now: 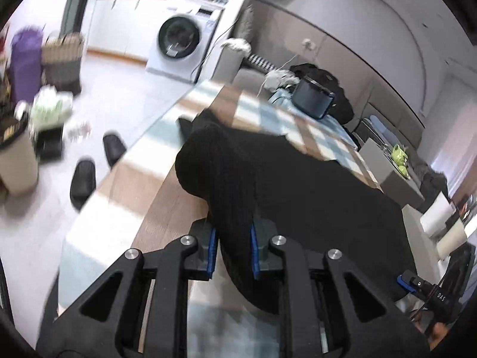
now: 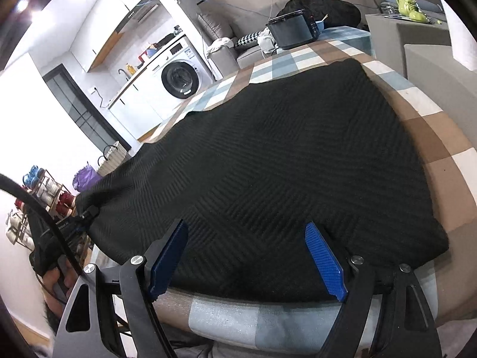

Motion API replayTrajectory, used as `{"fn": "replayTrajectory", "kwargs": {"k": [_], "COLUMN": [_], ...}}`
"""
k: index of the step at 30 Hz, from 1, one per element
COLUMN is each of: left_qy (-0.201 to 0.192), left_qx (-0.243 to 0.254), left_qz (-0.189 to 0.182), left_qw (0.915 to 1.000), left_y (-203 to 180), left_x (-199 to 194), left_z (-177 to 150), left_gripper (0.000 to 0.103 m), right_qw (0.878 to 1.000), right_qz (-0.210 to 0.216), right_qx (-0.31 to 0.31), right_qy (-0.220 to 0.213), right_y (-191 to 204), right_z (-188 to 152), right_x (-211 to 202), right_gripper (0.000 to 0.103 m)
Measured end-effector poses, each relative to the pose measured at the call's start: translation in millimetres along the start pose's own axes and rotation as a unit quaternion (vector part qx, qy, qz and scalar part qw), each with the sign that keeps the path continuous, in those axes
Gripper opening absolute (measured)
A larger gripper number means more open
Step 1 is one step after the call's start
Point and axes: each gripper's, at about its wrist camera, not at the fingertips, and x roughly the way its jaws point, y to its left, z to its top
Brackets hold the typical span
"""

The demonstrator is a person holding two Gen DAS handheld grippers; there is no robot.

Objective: Fold small clothes

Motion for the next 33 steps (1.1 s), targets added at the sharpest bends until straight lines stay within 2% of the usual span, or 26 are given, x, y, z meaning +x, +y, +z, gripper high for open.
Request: {"fn": "replayTrajectory", "kwargs": {"k": [2, 4, 7, 9, 10, 13, 15, 16, 17, 19, 20, 21, 22, 24, 25, 26, 29, 33], "left_qy": [-0.013, -0.029, -0.044, -0.027, -0.009, 0.050, 0.089, 0.100, 0.107, 0.115, 0.116, 0.114, 0.109, 0.091, 0.080, 0.070, 0.057, 0.070], "left_qx": [0.044, 0.103, 0.207, 0.267, 0.300, 0.349, 0.360, 0.361, 0.360, 0.352, 0.336, 0.323, 0.303, 0.256, 0.235, 0.211, 0.182, 0.161], "left_qz": [-0.013, -0.025, -0.059, -0.102, -0.128, -0.183, -0.196, -0.196, -0.197, -0.205, -0.210, -0.213, -0.219, -0.231, -0.234, -0.234, -0.208, -0.174], "left_qw": [0.9988, 0.9939, 0.9755, 0.9579, 0.9453, 0.9179, 0.9077, 0.9062, 0.9058, 0.9061, 0.9108, 0.9150, 0.9210, 0.9342, 0.9400, 0.9464, 0.9594, 0.9689], "left_y": [-27, -60, -123, -162, -182, -211, -216, -213, -209, -197, -187, -177, -166, -143, -131, -118, -95, -78], "left_x": [-3, -5, -6, -4, 0, 12, 16, 16, 16, 10, 4, 1, -4, -14, -19, -22, -25, -8], "left_z": [12, 22, 21, 7, -7, -43, -64, -71, -76, -79, -75, -68, -62, -45, -36, -27, -6, 8], "left_gripper": [0.013, 0.013, 0.013, 0.013, 0.013, 0.014, 0.015, 0.015, 0.016, 0.024, 0.028, 0.036, 0.049, 0.064, 0.067, 0.068, 0.069, 0.069], "right_qw": [1.000, 1.000, 1.000, 1.000, 1.000, 1.000, 1.000, 1.000, 1.000, 1.000, 1.000, 1.000, 1.000, 1.000, 1.000, 1.000, 0.998, 0.997], "right_qz": [0.000, -0.002, -0.004, -0.007, -0.008, -0.012, -0.019, -0.020, -0.019, -0.011, -0.007, -0.005, -0.002, 0.010, 0.016, 0.026, 0.048, 0.056], "right_qx": [0.003, 0.003, 0.001, 0.003, 0.003, 0.008, 0.010, 0.011, 0.011, 0.007, 0.002, 0.000, -0.002, 0.000, 0.003, 0.010, 0.026, 0.047], "right_qy": [-0.003, -0.009, -0.014, -0.016, -0.017, -0.021, -0.021, -0.021, -0.020, -0.016, -0.013, -0.012, -0.011, -0.006, -0.006, -0.006, -0.009, 0.004], "right_y": [-2, -4, -5, -6, -7, -11, -14, -15, -14, -14, -14, -15, -15, -14, -15, -16, -17, -18], "right_z": [1, 3, 4, 5, 5, 6, 6, 7, 7, 8, 10, 11, 13, 15, 15, 17, 18, 28], "right_x": [-3, -7, -11, -13, -14, -17, -19, -20, -21, -22, -23, -24, -25, -28, -29, -31, -36, -26], "right_gripper": [0.083, 0.083, 0.083, 0.083, 0.083, 0.083, 0.083, 0.083, 0.083, 0.083, 0.083, 0.083, 0.083, 0.083, 0.083, 0.083, 0.083, 0.081]}}
